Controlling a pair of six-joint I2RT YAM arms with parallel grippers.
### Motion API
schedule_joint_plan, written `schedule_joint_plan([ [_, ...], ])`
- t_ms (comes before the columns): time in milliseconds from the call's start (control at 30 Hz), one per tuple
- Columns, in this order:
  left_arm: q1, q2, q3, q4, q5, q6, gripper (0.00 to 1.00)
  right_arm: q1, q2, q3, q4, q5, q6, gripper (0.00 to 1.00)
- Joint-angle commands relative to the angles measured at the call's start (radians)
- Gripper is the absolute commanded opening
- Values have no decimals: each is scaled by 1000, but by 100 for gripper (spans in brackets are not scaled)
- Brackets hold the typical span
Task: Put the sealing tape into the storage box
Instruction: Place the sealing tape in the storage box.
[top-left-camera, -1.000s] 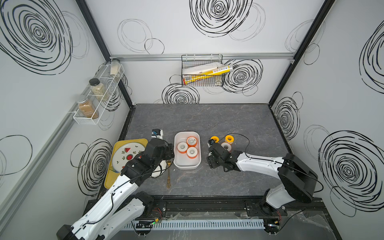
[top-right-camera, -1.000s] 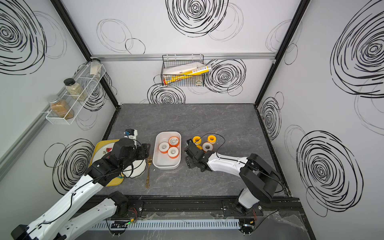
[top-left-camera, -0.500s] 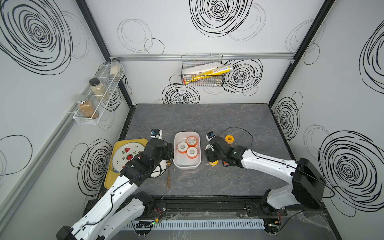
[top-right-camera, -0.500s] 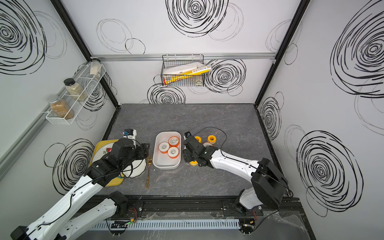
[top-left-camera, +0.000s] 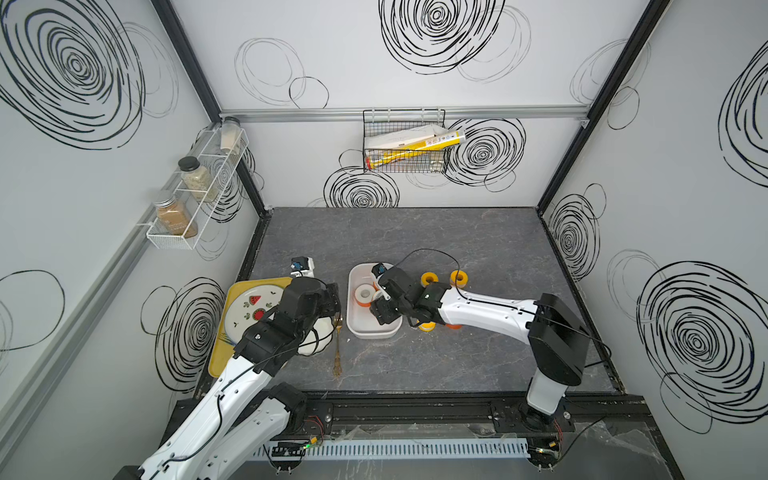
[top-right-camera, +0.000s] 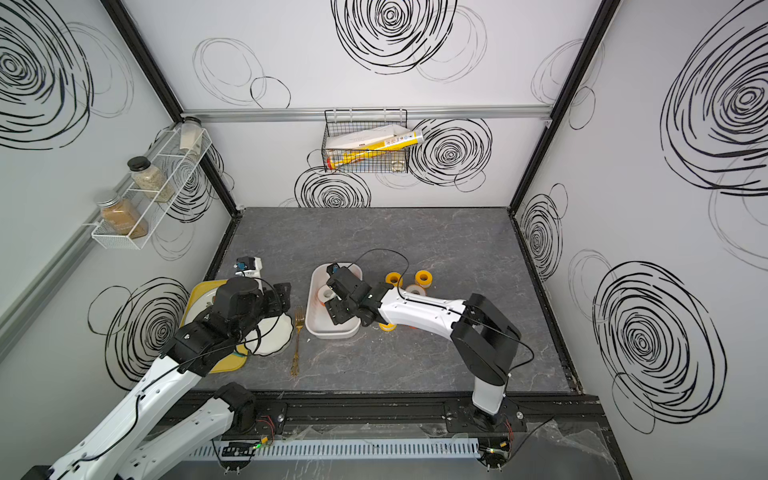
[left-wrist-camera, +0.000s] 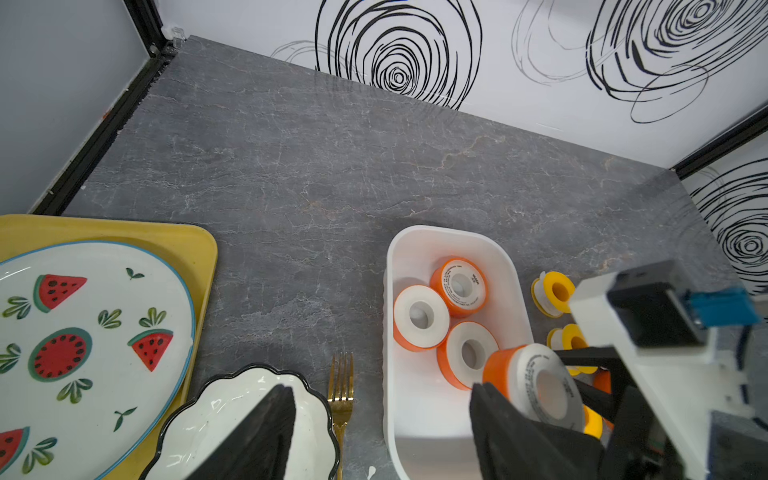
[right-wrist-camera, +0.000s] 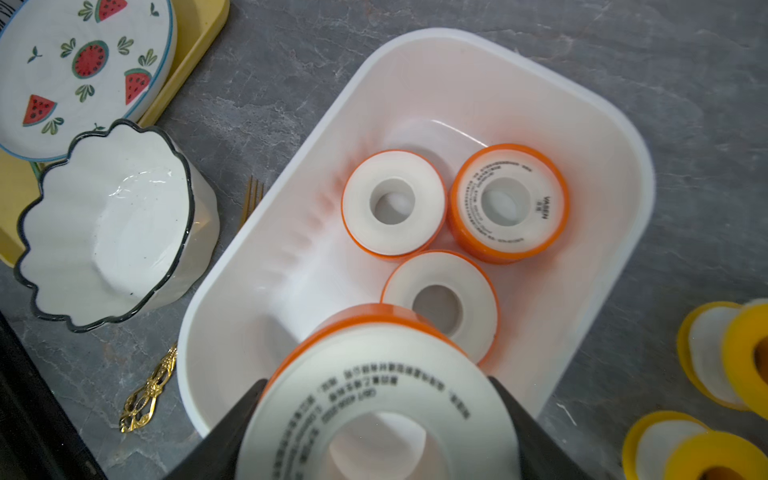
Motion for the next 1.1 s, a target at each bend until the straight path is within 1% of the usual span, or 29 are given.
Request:
schedule_joint_plan([
  [0, 6, -11, -4, 29, -17, -4, 74, 24, 52, 64, -7, -28, 1, 65],
  [300, 7, -13, -5, 29, -17, -5, 74, 62, 167, 156, -35, 13, 1, 65],
  [567, 8, -25, -11, 33, -15, -5, 75, 66, 195, 165, -35, 23, 0, 68],
  [633, 7, -22, -8, 32, -16, -5, 75, 65, 202, 170, -37, 22, -3, 72],
  [733, 7, -19, -7, 30, -16, -5, 75, 66, 212, 177, -37, 26, -2, 83],
  [767, 7, -19, -7, 30, -15, -5, 75, 65, 213, 177, -37, 26, -2, 85],
  [867, 8, -19, -10, 32, -16, -4, 75, 65, 211, 179, -38, 26, -2, 88],
  [1067, 10, -14, -10, 32, -11, -3, 75, 65, 184, 180, -48, 48, -14, 89],
])
